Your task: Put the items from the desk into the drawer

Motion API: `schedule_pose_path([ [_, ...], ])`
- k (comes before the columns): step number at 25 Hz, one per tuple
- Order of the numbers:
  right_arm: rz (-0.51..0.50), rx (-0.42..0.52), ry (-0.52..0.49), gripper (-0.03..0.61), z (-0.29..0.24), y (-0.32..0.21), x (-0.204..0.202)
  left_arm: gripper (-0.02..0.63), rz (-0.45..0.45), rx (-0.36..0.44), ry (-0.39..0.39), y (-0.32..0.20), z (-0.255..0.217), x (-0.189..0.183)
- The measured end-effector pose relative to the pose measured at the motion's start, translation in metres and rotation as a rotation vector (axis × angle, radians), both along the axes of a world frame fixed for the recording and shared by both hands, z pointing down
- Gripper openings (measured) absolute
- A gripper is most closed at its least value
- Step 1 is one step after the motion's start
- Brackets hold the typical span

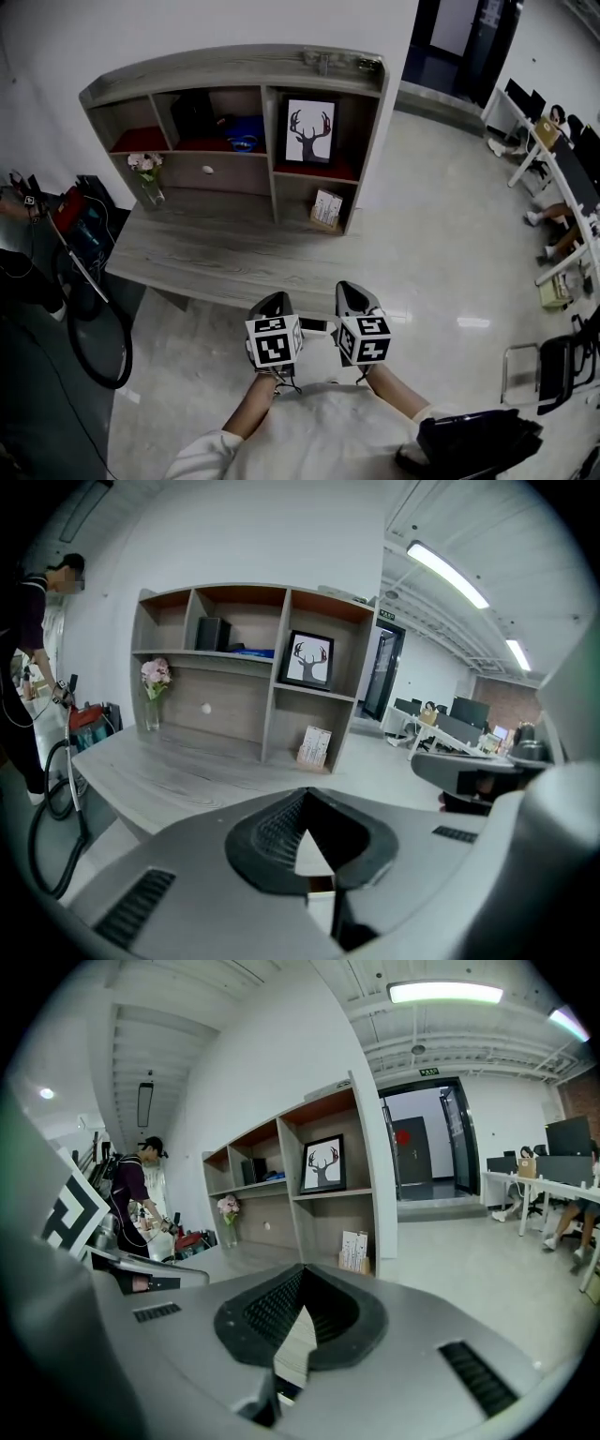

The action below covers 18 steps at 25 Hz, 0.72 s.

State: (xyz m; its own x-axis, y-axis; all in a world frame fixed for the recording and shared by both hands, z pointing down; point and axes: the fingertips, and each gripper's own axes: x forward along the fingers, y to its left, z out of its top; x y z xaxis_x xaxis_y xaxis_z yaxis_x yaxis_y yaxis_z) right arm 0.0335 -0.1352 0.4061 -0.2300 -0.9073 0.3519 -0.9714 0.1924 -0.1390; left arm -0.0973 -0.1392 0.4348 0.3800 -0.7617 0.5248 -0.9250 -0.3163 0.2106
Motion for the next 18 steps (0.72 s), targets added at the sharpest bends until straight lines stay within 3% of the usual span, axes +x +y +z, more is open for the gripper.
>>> schedule_pose_path([
  [13, 0.004, 0.016, -0.034, -0.002, -0.0053, -0.0060, -0.0013, 0.008, -0.026, 0.047, -0.031, -0.0046, -0.0093, -0.0004],
  [18, 0.010, 0.006, -0.120, -0.002, -0.0041, -0.0028, -0.0005, 0.008, -0.031, 0.037, -0.042, -0.0009, -0.0058, -0.0009],
])
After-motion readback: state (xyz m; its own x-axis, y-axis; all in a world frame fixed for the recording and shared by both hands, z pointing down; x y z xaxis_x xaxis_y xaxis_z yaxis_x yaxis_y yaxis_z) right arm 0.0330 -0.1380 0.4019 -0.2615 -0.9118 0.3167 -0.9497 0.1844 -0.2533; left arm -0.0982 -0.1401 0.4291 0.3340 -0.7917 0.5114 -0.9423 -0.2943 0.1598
